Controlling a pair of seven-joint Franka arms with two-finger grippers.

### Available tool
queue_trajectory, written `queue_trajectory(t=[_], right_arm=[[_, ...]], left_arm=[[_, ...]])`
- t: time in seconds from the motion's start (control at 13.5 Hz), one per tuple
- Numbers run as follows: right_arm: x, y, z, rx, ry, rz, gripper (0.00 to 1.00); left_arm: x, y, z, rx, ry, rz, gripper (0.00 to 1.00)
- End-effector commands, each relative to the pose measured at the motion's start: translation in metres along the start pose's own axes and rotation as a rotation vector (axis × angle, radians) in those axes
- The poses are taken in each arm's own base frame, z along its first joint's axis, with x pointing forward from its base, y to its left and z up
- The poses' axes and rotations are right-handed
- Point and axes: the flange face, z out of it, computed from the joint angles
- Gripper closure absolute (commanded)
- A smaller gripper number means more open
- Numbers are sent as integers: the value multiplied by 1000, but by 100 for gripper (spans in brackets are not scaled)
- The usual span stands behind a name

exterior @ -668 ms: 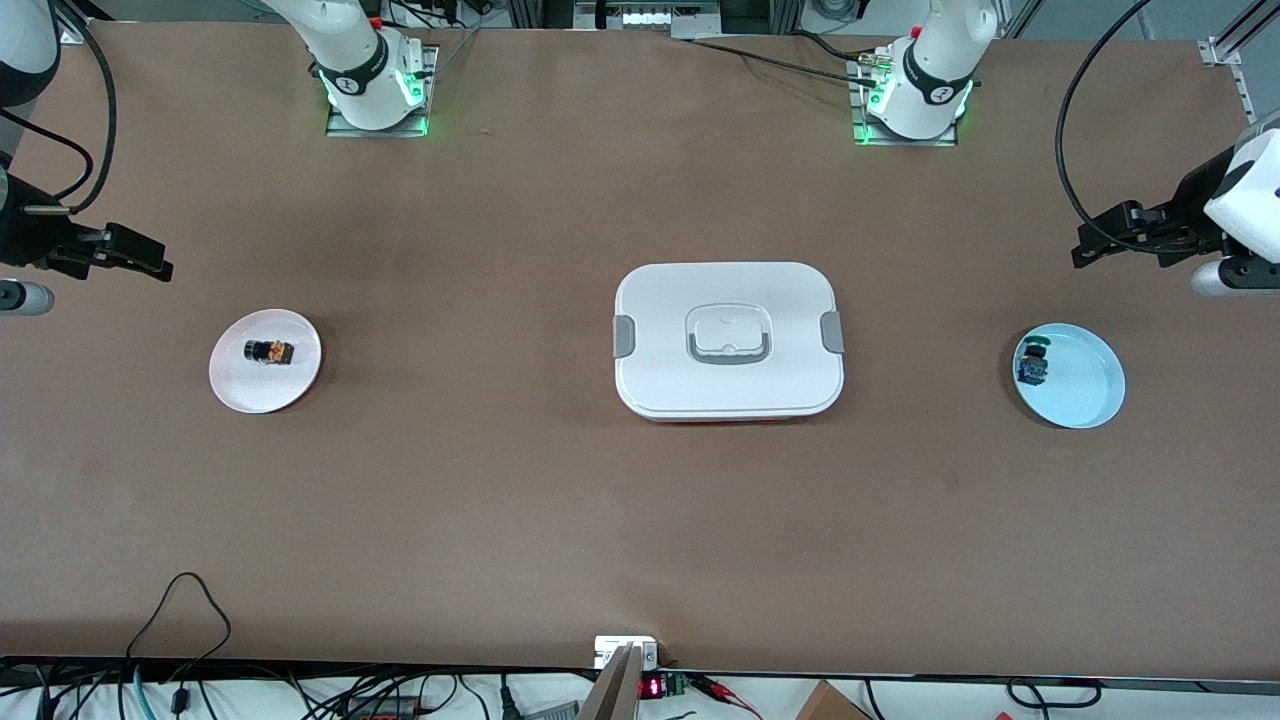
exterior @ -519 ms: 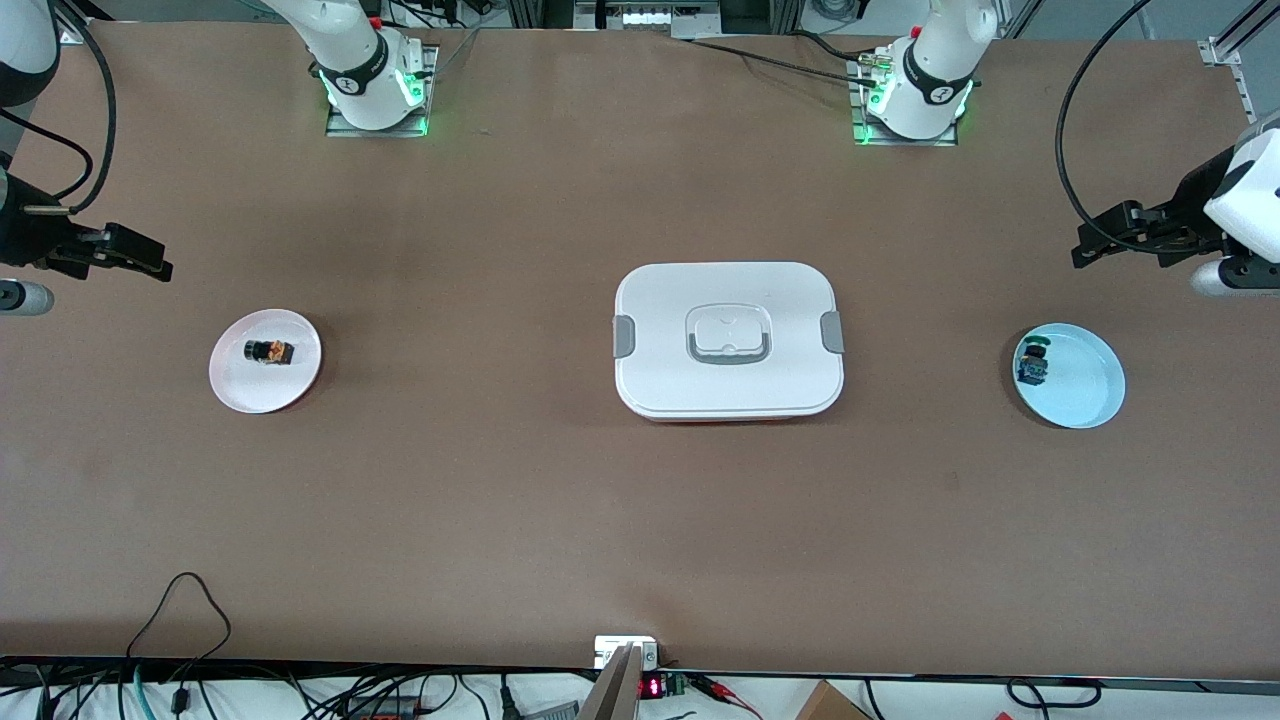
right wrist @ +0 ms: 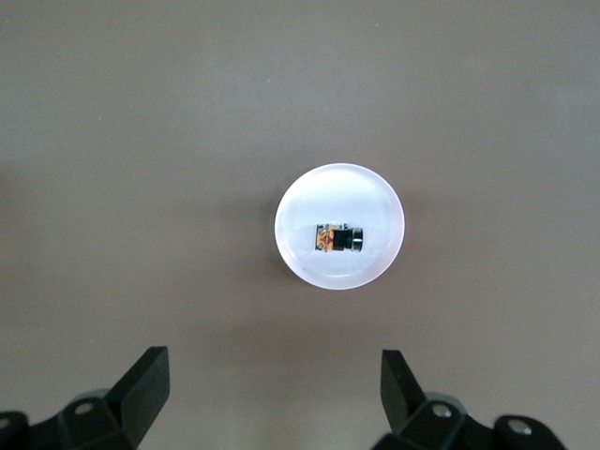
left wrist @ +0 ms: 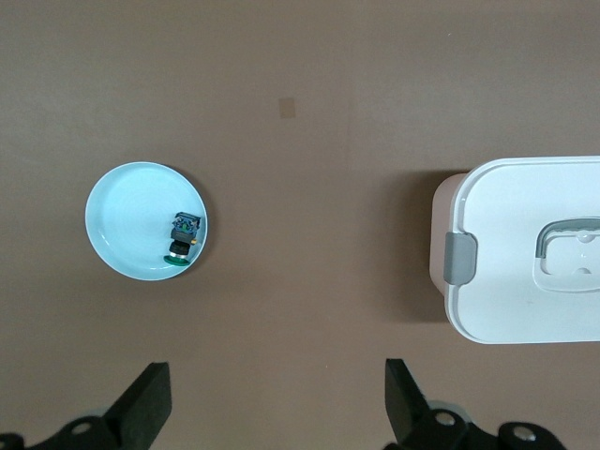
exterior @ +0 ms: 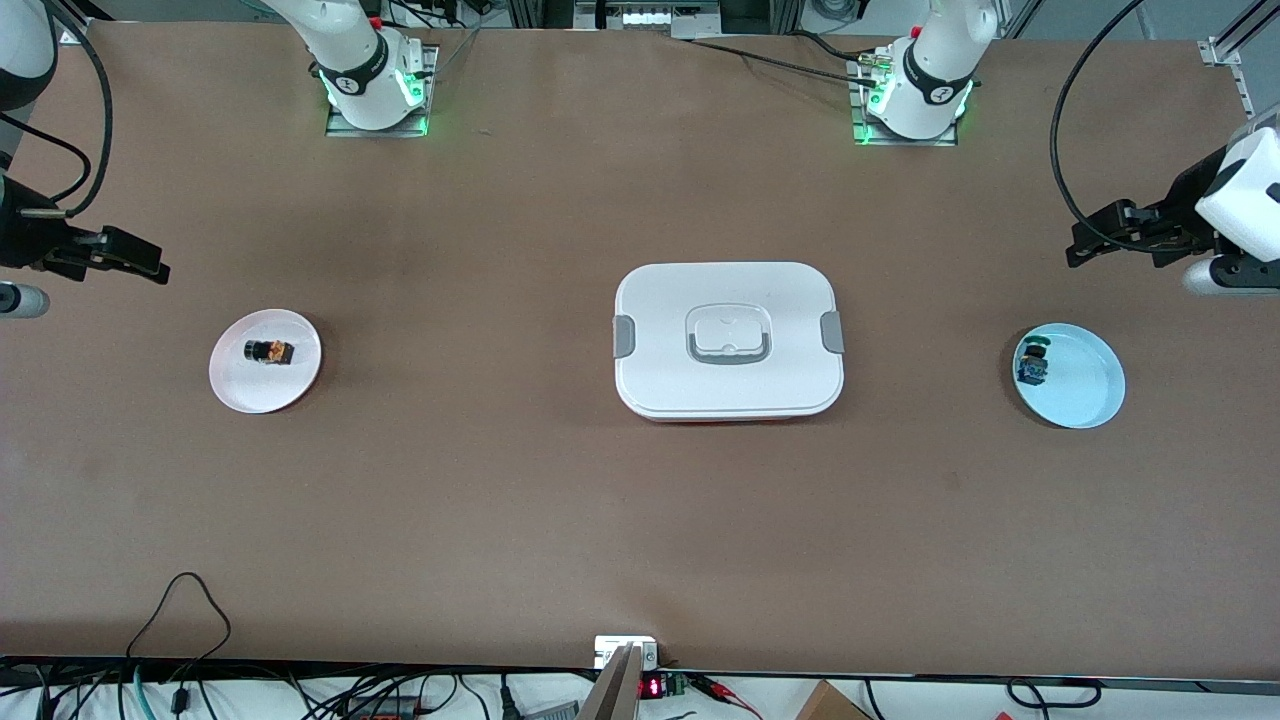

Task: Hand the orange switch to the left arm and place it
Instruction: 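Move the right gripper toward the white plate with the orange switch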

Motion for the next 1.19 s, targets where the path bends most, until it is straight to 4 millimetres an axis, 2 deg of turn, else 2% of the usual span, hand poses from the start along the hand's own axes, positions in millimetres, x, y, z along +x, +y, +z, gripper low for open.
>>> queue_trajectory(t=[0.0, 0.22, 0.37, 0.74, 0.96, 1.11], right_arm=[[8, 14, 6, 9, 16, 34, 0], [13, 15, 19, 10, -6, 26, 0], [13, 23, 27, 11, -33, 32, 0], [21, 16, 50, -7, -74, 28, 0], [18, 1, 38, -18, -60, 6, 0], [16, 4, 27, -17, -40, 10, 0]], left_arm=[[1, 2, -8, 25, -1, 2, 0], [2, 0, -7, 27, -1, 2, 0], [1, -1, -9, 25, 1, -1, 0], [1, 5, -8, 29, -1, 9, 0], [1, 5, -8, 27, -1, 9, 0], [1, 5, -8, 27, -1, 9, 0]])
